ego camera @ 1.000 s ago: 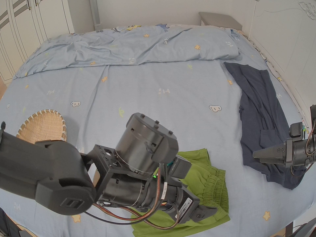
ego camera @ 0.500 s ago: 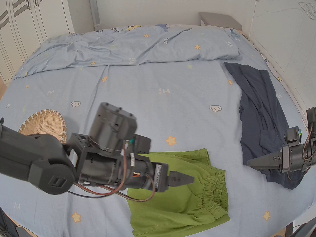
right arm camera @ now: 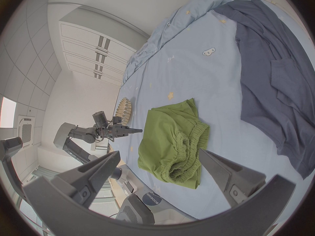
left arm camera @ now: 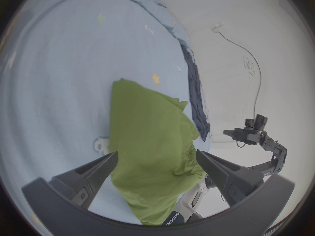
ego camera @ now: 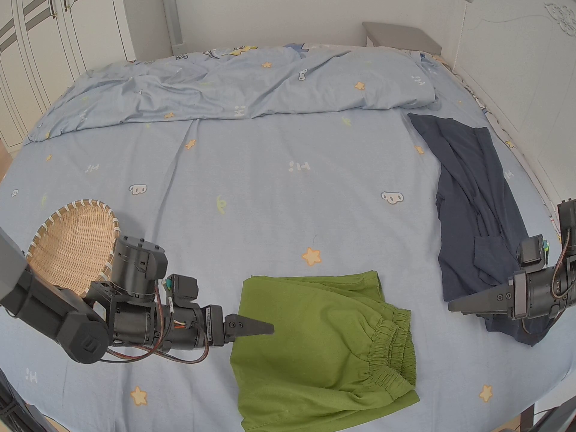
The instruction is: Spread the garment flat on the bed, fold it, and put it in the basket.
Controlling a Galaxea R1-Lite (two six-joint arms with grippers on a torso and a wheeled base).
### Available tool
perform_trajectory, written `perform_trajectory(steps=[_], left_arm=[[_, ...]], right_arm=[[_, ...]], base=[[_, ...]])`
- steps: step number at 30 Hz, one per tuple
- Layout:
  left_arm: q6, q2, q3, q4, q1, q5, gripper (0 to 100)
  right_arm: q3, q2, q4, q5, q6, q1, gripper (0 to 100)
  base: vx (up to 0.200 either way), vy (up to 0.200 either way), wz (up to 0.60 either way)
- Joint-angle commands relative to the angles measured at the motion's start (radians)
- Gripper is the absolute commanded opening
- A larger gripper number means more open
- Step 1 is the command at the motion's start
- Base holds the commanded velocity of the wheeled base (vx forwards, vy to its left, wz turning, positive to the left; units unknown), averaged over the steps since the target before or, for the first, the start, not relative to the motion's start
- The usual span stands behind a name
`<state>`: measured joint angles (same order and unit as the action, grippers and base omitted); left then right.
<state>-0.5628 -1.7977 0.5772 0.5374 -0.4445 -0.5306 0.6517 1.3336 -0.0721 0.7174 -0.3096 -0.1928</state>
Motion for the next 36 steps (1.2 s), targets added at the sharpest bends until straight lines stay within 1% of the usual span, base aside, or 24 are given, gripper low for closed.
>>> perform_trajectory(steps=[1, 10, 13, 15, 18, 19, 21, 24, 26, 35, 36], left_arm=[[-0.014, -0.123, -0.060, 0.049, 0.027, -0.020, 100], [-0.012, -0.138, -0.054, 0.050, 0.023, -0.022, 100], [-0.031, -0.175, -0.039, 0.064, -0.028, -0.020, 100], [-0.103, -0.200, -0.030, 0.116, -0.068, -0.020, 100], [-0.246, -0.233, -0.027, 0.213, -0.119, -0.020, 100], [-0.299, -0.256, -0.028, 0.265, -0.138, -0.020, 100], [-0.339, -0.285, -0.042, 0.345, -0.161, -0.009, 100], [-0.355, -0.295, -0.074, 0.432, -0.169, -0.009, 100], [-0.356, -0.295, -0.085, 0.463, -0.168, -0.011, 100], [-0.356, -0.293, -0.091, 0.454, -0.163, -0.017, 100], [-0.356, -0.293, -0.091, 0.454, -0.163, -0.017, 0]], right_arm=[[-0.004, -0.014, 0.000, 0.002, -0.002, -0.005, 100], [-0.009, -0.011, 0.002, 0.002, 0.001, -0.007, 100], [-0.009, -0.011, 0.002, 0.002, 0.001, -0.007, 100], [-0.010, -0.011, 0.002, 0.000, 0.003, -0.005, 100], [-0.010, -0.011, 0.002, 0.002, 0.003, -0.005, 100], [-0.010, -0.010, 0.002, 0.000, 0.003, -0.005, 100], [-0.010, -0.008, 0.002, 0.002, 0.003, -0.005, 100], [-0.010, -0.007, 0.002, 0.002, 0.003, -0.005, 100], [-0.010, -0.007, 0.003, 0.002, 0.003, -0.005, 100], [-0.010, -0.007, 0.002, 0.002, 0.003, -0.005, 100], [-0.010, -0.007, 0.002, 0.002, 0.003, -0.005, 100]], base=[[0.000, 0.000, 0.00], [0.000, 0.000, 0.00], [0.000, 0.000, 0.00], [0.000, 0.000, 0.00], [0.000, 0.000, 0.00], [0.000, 0.000, 0.00], [0.000, 0.000, 0.00], [0.000, 0.000, 0.00], [0.000, 0.000, 0.00], [0.000, 0.000, 0.00], [0.000, 0.000, 0.00]])
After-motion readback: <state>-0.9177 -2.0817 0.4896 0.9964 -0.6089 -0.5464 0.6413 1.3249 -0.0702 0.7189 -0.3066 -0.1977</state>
